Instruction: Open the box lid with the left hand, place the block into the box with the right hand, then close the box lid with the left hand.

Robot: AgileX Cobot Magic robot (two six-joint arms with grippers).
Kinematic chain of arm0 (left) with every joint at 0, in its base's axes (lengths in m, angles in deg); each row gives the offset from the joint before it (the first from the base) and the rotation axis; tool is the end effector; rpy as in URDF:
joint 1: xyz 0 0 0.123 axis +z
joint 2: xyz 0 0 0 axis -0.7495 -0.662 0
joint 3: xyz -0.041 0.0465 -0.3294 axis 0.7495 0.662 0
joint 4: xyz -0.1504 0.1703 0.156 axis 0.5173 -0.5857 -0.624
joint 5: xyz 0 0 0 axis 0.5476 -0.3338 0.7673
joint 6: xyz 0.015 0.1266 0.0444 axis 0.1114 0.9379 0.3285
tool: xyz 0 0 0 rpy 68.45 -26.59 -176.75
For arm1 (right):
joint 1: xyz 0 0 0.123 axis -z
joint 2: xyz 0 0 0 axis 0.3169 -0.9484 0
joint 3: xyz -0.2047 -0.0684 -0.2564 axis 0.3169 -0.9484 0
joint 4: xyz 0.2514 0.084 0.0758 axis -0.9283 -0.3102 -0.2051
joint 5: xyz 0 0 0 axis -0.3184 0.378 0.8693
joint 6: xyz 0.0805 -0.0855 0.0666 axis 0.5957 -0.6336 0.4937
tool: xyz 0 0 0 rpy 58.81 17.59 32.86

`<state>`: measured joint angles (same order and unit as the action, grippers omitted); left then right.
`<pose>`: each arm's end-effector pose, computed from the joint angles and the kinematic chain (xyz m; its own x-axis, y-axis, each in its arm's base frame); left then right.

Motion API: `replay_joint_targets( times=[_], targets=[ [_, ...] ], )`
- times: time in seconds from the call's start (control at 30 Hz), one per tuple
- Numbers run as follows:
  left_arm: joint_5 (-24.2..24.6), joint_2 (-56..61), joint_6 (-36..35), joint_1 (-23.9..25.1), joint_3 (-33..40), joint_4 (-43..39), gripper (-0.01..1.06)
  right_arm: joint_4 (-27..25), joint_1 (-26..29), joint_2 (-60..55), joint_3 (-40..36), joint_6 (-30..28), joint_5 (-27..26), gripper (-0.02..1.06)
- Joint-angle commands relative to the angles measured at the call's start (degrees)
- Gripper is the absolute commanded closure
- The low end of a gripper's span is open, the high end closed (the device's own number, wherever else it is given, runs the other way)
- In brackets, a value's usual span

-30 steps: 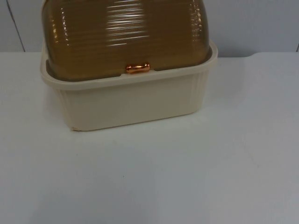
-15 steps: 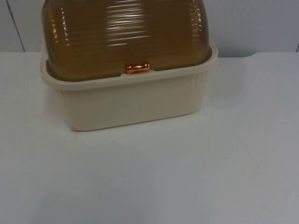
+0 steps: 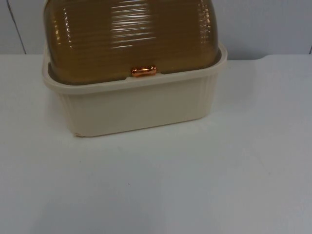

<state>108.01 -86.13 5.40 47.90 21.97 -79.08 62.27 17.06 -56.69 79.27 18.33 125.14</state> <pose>0.0042 0.0000 0.2649 -0.4830 -0.0292 -0.8751 -0.0054 0.9995 -0.0303 0.0020 0.0008 0.2710 -0.4685 -0.0166 -0.8833 -0.0322 0.9995 -0.0017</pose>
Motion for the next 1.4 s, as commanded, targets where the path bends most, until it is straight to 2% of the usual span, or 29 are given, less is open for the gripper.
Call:
replay_joint_targets(
  times=[0.0,0.3,1.37],
  targets=[
    [-0.5,0.2,-0.4,-0.4,0.2,-0.4,0.00,0.4,0.0,0.2,-0.1,0.0,-0.6,0.00],
    [-0.5,0.2,-0.4,-0.4,0.2,-0.4,0.00,0.4,-3.7,0.2,-0.1,0.0,-0.6,0.00],
    [-0.5,0.2,-0.4,-0.4,0.2,-0.4,0.00,0.0,-3.6,0.2,-0.1,0.1,-0.6,0.00]
  ],
)
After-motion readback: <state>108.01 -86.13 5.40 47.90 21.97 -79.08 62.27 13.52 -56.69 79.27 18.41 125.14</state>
